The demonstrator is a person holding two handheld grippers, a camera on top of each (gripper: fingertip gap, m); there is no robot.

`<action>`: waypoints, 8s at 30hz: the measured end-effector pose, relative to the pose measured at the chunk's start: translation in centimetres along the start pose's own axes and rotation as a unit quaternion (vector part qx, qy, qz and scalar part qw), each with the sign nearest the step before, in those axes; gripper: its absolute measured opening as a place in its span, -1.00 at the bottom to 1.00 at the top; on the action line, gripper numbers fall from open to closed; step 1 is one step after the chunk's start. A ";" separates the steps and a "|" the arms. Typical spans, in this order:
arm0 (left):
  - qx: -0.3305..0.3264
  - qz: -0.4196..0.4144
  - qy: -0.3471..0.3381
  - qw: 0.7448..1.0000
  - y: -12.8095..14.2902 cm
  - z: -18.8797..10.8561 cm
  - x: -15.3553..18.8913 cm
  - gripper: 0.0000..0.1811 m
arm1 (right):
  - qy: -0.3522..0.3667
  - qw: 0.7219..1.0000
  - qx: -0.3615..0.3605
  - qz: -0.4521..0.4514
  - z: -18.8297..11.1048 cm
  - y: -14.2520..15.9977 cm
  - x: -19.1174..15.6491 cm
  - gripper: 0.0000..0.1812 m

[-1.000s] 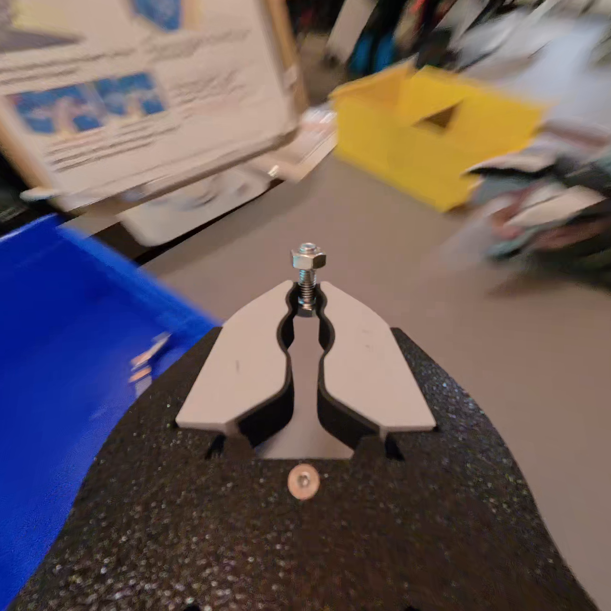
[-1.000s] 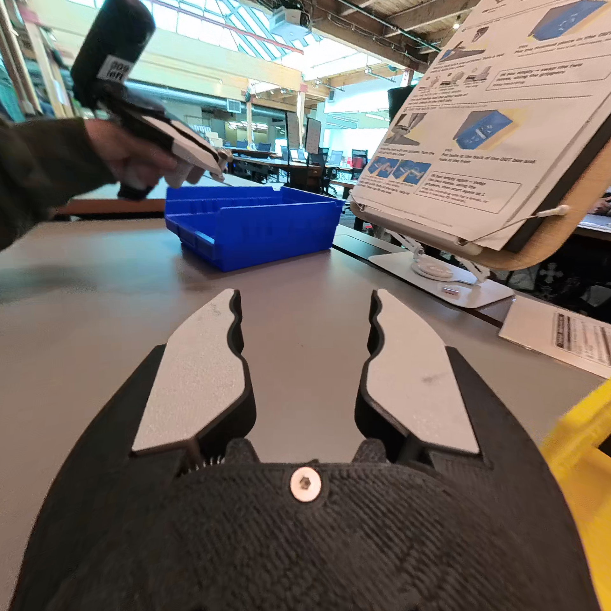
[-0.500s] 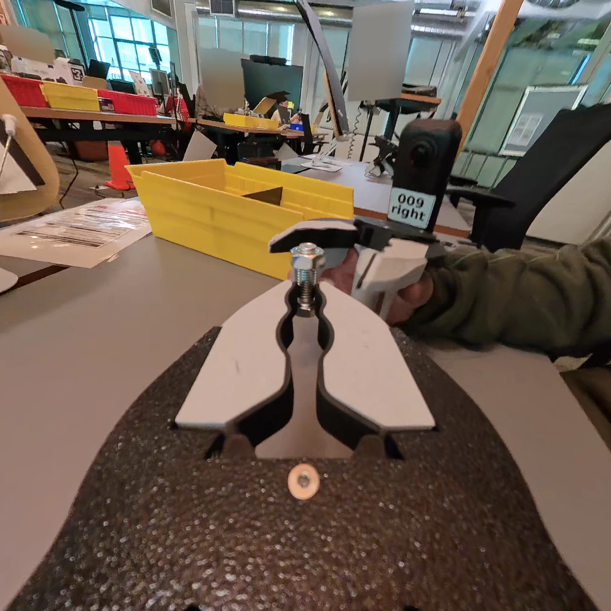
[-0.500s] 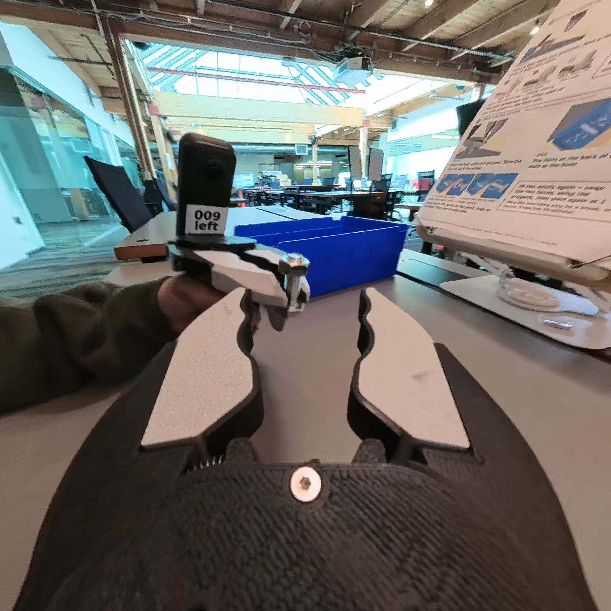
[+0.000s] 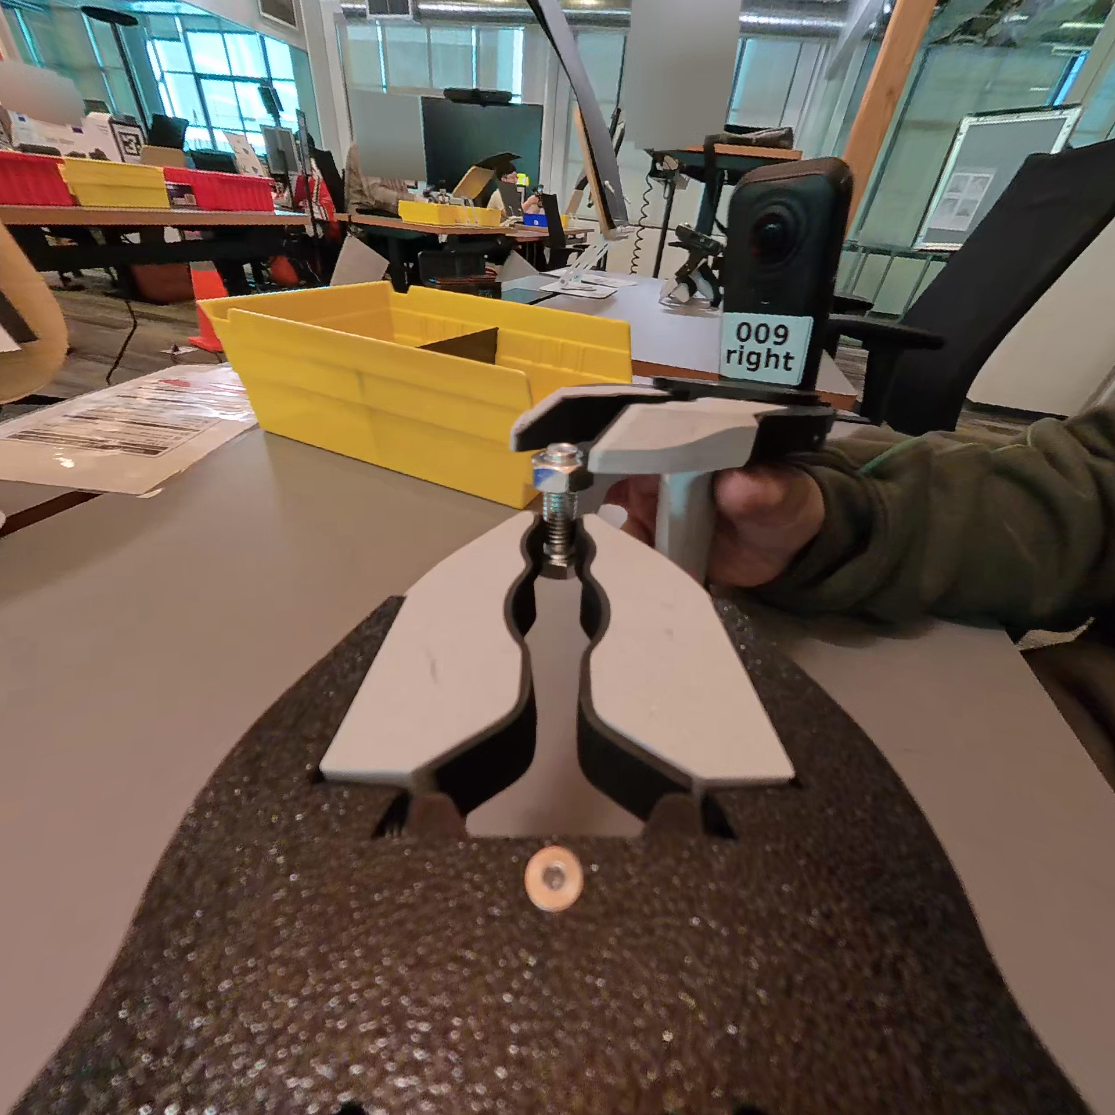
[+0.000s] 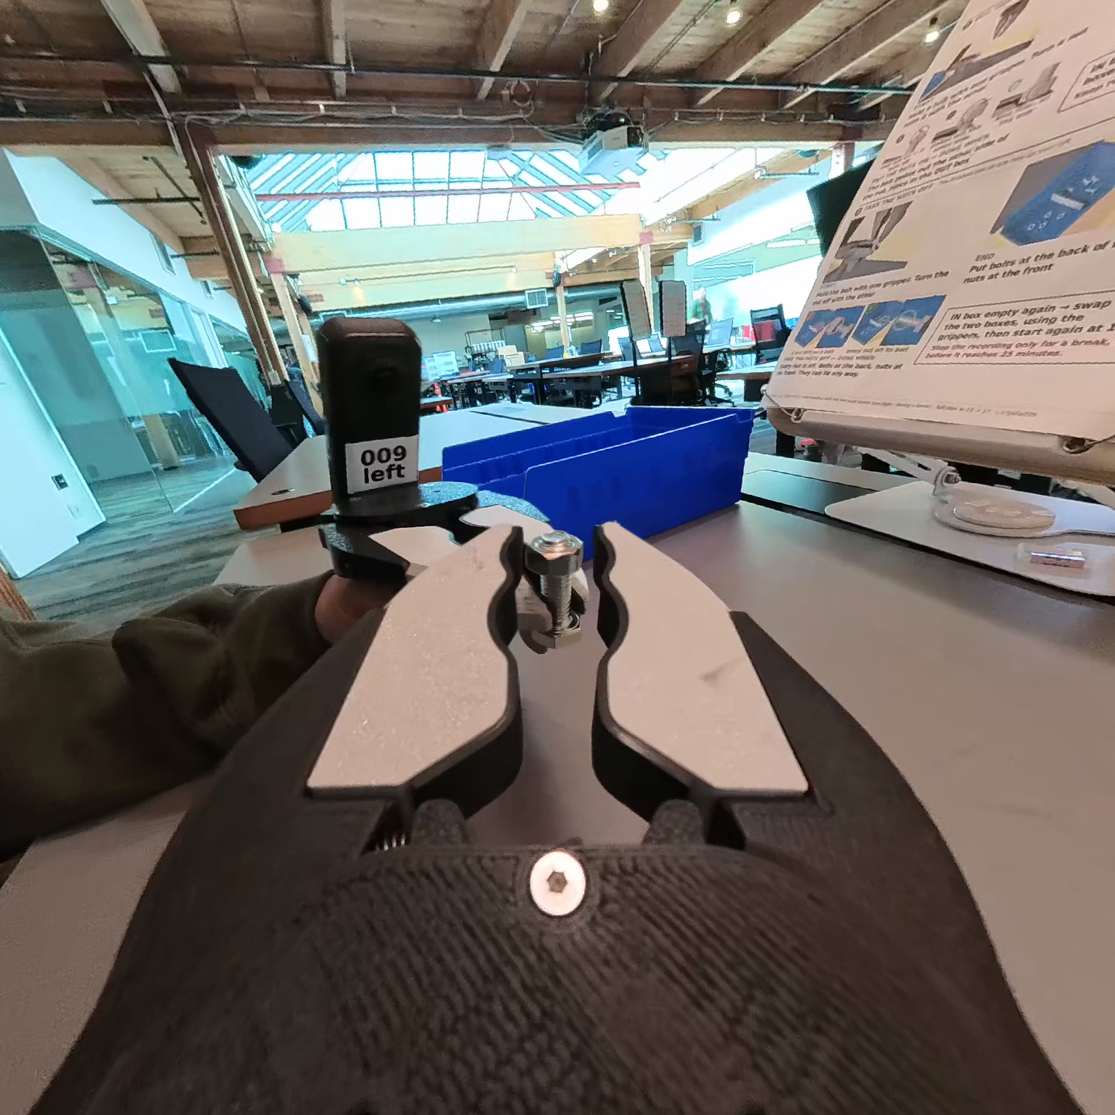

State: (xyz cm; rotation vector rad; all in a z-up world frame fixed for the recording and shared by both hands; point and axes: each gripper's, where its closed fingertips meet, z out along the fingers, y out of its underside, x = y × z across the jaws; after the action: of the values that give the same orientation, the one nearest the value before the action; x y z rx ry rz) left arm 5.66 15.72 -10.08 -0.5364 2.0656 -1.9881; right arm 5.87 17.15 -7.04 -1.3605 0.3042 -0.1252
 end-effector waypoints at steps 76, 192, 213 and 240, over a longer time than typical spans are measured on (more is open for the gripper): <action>0.059 -0.011 -0.013 0.998 -1.6 0.3 0.5 -0.90 | 0.043 0.999 0.009 0.022 -1.9 -0.7 2.4 -0.40; 0.034 0.000 0.100 0.994 -0.7 0.9 3.9 -0.91 | 0.270 0.952 -0.028 -0.142 -9.9 -5.4 10.3 -0.80; 0.022 0.001 0.047 0.999 -0.3 1.1 2.3 -0.90 | 0.026 0.979 -0.072 -0.189 -6.3 -3.0 2.2 -0.53; 0.029 0.052 0.047 0.997 -0.7 0.9 2.8 -0.90 | -0.062 0.988 -0.051 -0.133 -2.6 0.3 -1.9 -0.89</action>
State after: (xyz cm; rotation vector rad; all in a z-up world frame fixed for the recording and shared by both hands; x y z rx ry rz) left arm 3.53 13.74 -9.14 -0.3243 2.0372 -2.0415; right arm 3.32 15.28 -7.51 -1.4986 0.0230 -0.2477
